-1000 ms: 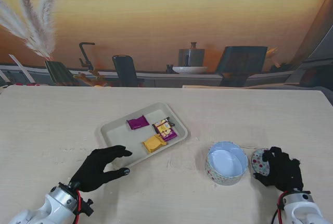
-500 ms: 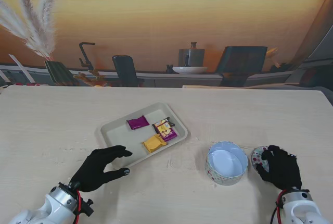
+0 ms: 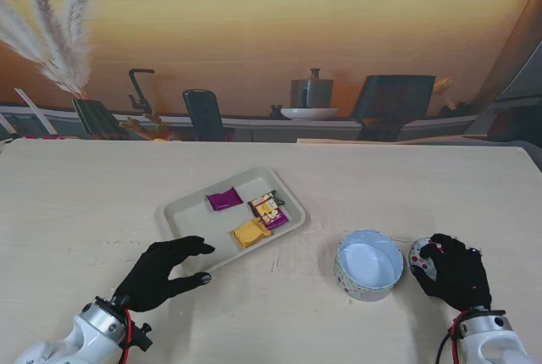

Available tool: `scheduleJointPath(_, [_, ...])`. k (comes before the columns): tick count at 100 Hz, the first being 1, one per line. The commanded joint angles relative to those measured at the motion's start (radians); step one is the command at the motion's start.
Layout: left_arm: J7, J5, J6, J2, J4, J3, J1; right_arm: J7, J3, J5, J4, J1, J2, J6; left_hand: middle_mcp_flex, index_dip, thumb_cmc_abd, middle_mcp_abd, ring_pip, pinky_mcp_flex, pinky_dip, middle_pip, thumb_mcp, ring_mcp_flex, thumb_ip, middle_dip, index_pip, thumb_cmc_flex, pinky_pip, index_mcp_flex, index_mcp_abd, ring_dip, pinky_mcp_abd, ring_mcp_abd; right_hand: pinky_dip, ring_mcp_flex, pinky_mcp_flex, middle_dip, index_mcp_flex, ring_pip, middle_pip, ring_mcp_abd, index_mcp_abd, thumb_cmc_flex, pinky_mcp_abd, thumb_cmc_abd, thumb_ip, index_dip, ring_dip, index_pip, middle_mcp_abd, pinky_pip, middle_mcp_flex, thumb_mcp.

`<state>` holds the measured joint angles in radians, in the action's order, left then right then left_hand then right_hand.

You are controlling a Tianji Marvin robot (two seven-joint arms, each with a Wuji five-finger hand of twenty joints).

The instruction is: Pour cookies into a cookie box

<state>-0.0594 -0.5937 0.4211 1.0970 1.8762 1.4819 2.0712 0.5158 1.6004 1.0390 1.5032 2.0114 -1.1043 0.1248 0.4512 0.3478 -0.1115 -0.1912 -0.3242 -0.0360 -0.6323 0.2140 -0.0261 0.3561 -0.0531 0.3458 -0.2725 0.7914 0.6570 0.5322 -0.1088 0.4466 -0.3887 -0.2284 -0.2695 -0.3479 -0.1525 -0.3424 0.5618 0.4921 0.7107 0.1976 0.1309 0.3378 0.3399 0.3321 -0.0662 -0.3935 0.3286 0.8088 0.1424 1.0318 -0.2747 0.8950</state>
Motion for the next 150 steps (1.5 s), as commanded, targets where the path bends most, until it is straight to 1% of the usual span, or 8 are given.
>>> scheduleJointPath(1, [0.010,-0.004,0.004,0.006,0.005,0.001,0.008,0.004,0.003,0.006,0.031,0.013,-0.003,0.012,0.011,0.004,0.047,0.001,-0.007,0.006,-0.006,0.003,0.018,0.011,-0.011,0.012,-0.013,0.002,0.012,0.023,0.020,0.019,-0.004,0.001,-0.013,0.023,0.023,0.005,-0.040,-0.021,-0.016,-0.030,-0.014,-0.029,0.020,0.005,0.016,0.013,-0.012,-0.015,-0.015,-0.009,0.014,-0.006])
scheduleJointPath(20, [0.008,-0.005,0.001,0.006,0.006,0.003,0.010,0.046,0.015,0.015,0.122,0.044,-0.011,0.072,0.009,0.002,0.047,0.002,-0.006,0.006,-0.006,0.003,0.018,0.010,-0.011,0.012,-0.009,0.002,0.012,0.016,0.016,0.018,-0.003,0.001,-0.031,-0.017,-0.011,0.004,-0.043,0.009,-0.012,-0.017,-0.020,-0.029,0.042,0.030,0.014,0.027,0.001,-0.012,-0.011,0.032,-0.005,0.008])
scheduleJointPath(33, [0.006,-0.008,0.001,0.006,0.006,0.004,0.011,0.062,0.008,0.008,0.208,0.068,-0.018,0.116,0.006,0.000,0.046,0.002,-0.004,0.008,-0.006,0.002,0.018,0.007,-0.012,0.011,-0.005,0.002,0.011,0.010,0.014,0.017,-0.002,0.003,-0.067,-0.105,-0.083,0.005,-0.041,0.053,-0.017,0.004,-0.024,-0.024,0.067,0.053,0.013,0.038,0.020,-0.011,-0.007,0.102,-0.044,0.014])
scheduleJointPath(60, [-0.010,-0.019,0.009,0.009,0.009,0.012,0.014,0.102,-0.082,0.010,0.317,0.084,-0.023,0.150,0.005,-0.002,0.044,0.003,-0.002,0.007,-0.005,0.002,0.018,0.007,-0.012,0.011,0.000,0.001,0.009,-0.001,0.014,0.016,0.000,0.005,-0.128,-0.282,-0.200,0.003,-0.006,0.111,-0.033,0.040,-0.034,-0.025,0.097,0.098,0.009,0.056,0.042,-0.031,-0.001,0.184,-0.210,0.021])
scheduleJointPath(92, [-0.046,-0.038,0.023,0.015,0.011,0.036,0.019,0.121,-0.206,0.009,0.305,0.050,-0.018,0.138,-0.001,-0.006,0.019,0.007,0.006,0.010,-0.003,0.001,0.015,0.001,-0.014,0.011,0.007,0.006,0.003,-0.015,0.007,0.012,0.001,0.011,-0.172,-0.339,-0.243,0.005,0.012,0.119,-0.056,0.047,-0.036,-0.030,0.098,0.131,0.005,0.069,0.043,-0.071,-0.006,0.207,-0.260,0.014])
scheduleJointPath(117, [-0.074,-0.050,0.033,0.020,0.007,0.048,0.022,0.082,-0.224,-0.019,0.277,0.038,-0.016,0.185,-0.008,-0.009,0.006,0.009,0.015,0.013,-0.002,-0.001,0.012,-0.004,-0.015,0.010,0.013,0.005,-0.003,-0.027,0.006,0.007,0.002,0.016,-0.137,-0.301,-0.193,0.027,-0.028,0.026,-0.126,0.036,-0.033,-0.059,0.096,0.104,0.006,0.105,0.001,-0.150,-0.012,0.101,-0.218,-0.054])
scheduleJointPath(131, [-0.074,-0.056,0.025,0.020,0.003,0.044,0.020,0.072,-0.243,-0.038,0.266,0.024,-0.017,0.222,-0.029,-0.016,0.008,0.015,0.032,0.029,0.004,-0.007,0.010,-0.029,-0.015,0.006,0.028,0.002,-0.020,-0.056,0.000,0.000,0.012,0.030,-0.123,-0.290,-0.178,0.044,-0.044,-0.011,-0.167,0.037,-0.046,-0.075,0.108,0.078,0.008,0.141,-0.015,-0.193,-0.021,0.082,-0.209,-0.091])
scheduleJointPath(150, [-0.122,-0.094,0.010,0.024,-0.011,0.038,-0.001,0.078,-0.260,-0.029,0.276,0.011,-0.016,0.228,-0.042,-0.024,-0.007,0.015,0.060,0.041,0.017,-0.012,0.008,-0.055,-0.015,0.002,0.038,-0.001,-0.057,-0.069,-0.005,-0.014,0.013,0.045,-0.134,-0.299,-0.182,0.041,-0.042,0.002,-0.162,0.037,-0.054,-0.065,0.110,0.071,0.014,0.135,-0.009,-0.174,-0.024,0.096,-0.219,-0.108])
